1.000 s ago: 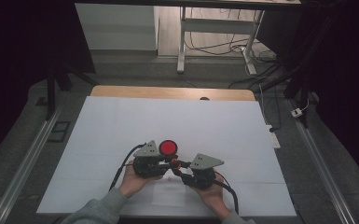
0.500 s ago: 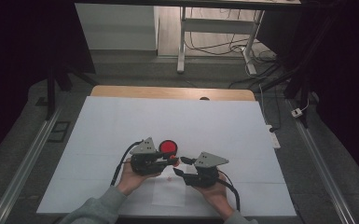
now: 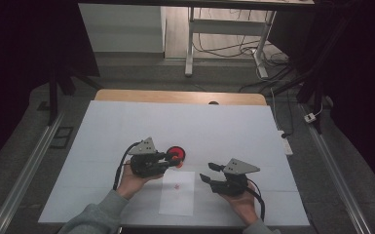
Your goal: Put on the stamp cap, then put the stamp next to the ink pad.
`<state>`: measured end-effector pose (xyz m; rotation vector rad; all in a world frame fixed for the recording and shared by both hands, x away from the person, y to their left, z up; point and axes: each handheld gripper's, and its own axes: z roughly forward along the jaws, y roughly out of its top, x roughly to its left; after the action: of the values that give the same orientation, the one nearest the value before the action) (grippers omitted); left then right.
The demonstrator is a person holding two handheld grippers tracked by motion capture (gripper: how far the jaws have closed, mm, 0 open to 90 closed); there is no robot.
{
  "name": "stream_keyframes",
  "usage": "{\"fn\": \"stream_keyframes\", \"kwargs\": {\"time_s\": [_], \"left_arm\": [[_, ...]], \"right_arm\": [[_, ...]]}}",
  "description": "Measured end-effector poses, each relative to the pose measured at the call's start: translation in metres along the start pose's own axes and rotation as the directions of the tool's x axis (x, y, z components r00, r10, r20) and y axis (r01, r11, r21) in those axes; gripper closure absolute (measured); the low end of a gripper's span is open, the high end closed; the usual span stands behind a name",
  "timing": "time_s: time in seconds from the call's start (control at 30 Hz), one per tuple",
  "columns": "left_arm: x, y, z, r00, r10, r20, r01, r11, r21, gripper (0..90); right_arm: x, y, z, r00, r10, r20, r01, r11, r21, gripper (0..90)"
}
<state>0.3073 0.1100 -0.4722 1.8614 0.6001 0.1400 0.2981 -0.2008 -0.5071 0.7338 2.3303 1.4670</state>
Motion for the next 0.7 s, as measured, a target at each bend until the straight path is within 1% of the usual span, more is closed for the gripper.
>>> {"fn": "stream_keyframes", "kwargs": {"time_s": [0.13,0.33,0.4,0.53,0.7], "left_arm": [[0.003,0.001,-0.003,0.9999,-0.001,-0.013,0.001,1.0,0.0,72.5],[0.008,0.003,-0.005,0.9994,0.009,-0.034,-0.008,0.9998,0.019,72.5],[0.011,0.003,-0.005,0.999,0.006,-0.043,-0.005,0.9997,0.022,72.5],[0.017,0.003,-0.008,0.9975,-0.004,-0.071,0.005,0.9997,0.023,72.5],[0.022,0.006,-0.011,0.9945,0.001,-0.104,0.002,0.9996,0.027,72.5]], "right_arm": [[-0.004,-0.004,-0.008,0.9999,0.001,0.013,-0.002,1.0,0.006,44.7],[-0.012,-0.009,-0.021,0.9993,0.008,0.036,-0.008,1.0,0.008,45.1],[-0.015,-0.01,-0.025,0.9991,0.01,0.042,-0.01,1.0,0.013,45.1],[-0.02,-0.013,-0.031,0.9983,0.019,0.054,-0.02,1.0,0.013,45.1],[-0.022,-0.015,-0.034,0.9978,0.015,0.064,-0.016,1.0,0.018,45.0]]}}
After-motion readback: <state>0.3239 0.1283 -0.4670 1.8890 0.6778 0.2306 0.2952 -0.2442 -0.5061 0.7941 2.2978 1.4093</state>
